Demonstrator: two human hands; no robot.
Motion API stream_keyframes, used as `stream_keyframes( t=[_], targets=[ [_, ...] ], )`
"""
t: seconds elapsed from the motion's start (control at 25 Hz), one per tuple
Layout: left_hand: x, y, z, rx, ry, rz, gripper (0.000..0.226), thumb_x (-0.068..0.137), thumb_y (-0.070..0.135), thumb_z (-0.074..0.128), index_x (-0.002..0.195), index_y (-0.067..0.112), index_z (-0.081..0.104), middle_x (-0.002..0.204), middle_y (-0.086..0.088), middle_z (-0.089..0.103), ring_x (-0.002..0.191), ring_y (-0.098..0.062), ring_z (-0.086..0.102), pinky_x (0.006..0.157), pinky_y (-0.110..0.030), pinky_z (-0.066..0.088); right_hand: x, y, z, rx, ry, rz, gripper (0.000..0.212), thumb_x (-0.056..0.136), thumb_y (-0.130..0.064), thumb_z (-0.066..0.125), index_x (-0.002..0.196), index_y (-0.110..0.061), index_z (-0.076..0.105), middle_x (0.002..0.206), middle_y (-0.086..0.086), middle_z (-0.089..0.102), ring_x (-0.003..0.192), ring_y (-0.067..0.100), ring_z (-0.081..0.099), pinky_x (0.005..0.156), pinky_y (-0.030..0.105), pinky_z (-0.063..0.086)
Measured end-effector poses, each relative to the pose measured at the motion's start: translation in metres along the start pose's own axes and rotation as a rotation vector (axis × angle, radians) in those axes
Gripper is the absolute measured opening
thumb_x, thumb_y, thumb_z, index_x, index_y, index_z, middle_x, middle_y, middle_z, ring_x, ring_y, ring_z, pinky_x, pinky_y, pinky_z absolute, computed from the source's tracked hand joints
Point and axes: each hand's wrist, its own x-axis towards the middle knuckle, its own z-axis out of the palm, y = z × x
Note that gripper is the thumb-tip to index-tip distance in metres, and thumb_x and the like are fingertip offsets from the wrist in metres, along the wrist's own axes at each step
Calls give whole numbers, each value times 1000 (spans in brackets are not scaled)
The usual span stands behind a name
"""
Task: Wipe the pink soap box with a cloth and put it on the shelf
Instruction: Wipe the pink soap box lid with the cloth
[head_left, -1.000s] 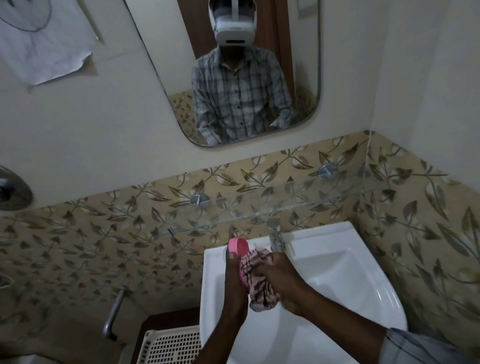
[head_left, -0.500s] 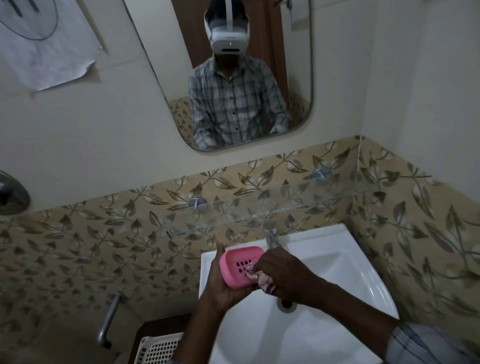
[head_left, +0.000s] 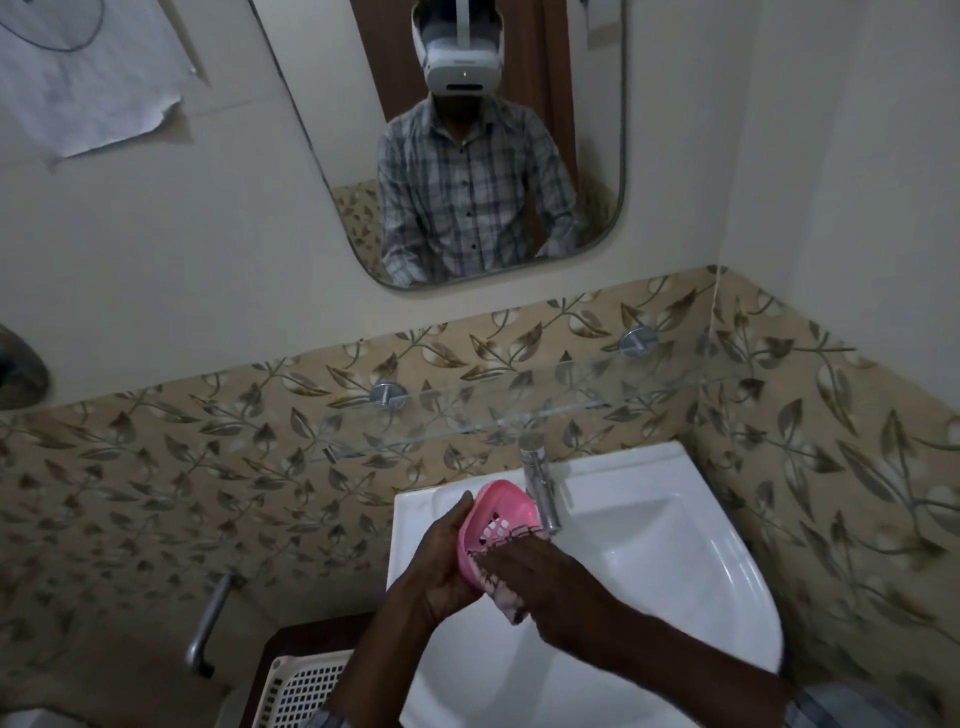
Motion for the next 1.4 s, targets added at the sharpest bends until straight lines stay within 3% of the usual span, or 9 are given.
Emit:
stream_keyframes(
  t=[0.16,0.32,0.48,0.64,0.76,0.88,1.04,1.24,1.4],
  targets=[
    [0,-1,-4,29,38,10,52,89,39,55,112,-5,70,103,-27,70,88,-40,65,75,-47,59,14,44,-41,-303,-66,-237,35,75,-4,75,107,-14,74,104,5,74,97,22,68,97,40,53],
    [14,-13,10,106,228,334,50,95,44,49,110,1,69,94,-21,76,83,-32,74,69,-38,62,38,-13,-23,565,-16,699,14,79,-9,63,75,-18,73,62,8,72,57,27,70,55,40,60],
    [18,-40,20,169,172,505,47,101,43,34,121,17,67,115,-7,75,106,-20,72,80,-28,60,76,-6,-35,1099,400,1156,17,94,-8,59,94,-8,76,89,13,78,82,25,76,79,44,63],
    [14,-23,10,16,130,436,62,94,50,43,125,0,62,111,-22,73,99,-32,73,76,-38,62,48,-15,-44,673,38,573,20,85,-11,57,76,-22,71,73,10,73,66,29,73,66,36,60],
    [6,-13,3,-66,73,318,61,98,43,42,132,-6,53,118,-31,66,99,-39,69,82,-47,61,36,29,-58,-78,-263,-160,32,74,-3,68,95,-26,74,97,-3,75,94,18,70,104,42,46],
    [1,-7,2,-70,39,217,60,91,41,50,131,-3,56,119,-32,64,97,-43,66,81,-50,58,47,53,-72,-251,-160,-244,19,80,1,72,94,-12,77,98,6,75,92,26,69,90,40,54],
    [7,-13,1,-20,100,250,61,93,43,51,130,-6,56,123,-34,62,105,-44,65,92,-51,55,19,2,-24,-11,-145,105,24,63,-7,78,85,-17,77,82,3,76,73,23,71,68,31,60],
    [17,-39,-11,372,149,549,44,104,34,36,122,11,69,122,-14,71,116,-31,66,89,-32,57,63,-6,-39,1421,305,1378,14,91,1,57,95,5,70,84,22,75,67,32,72,57,38,61],
    [22,-38,-7,363,244,559,33,104,17,37,120,9,65,123,-20,68,103,-23,71,81,-29,59,84,-2,-31,1242,524,1354,20,94,1,52,91,-1,72,82,15,75,81,31,73,74,41,62]
  ],
)
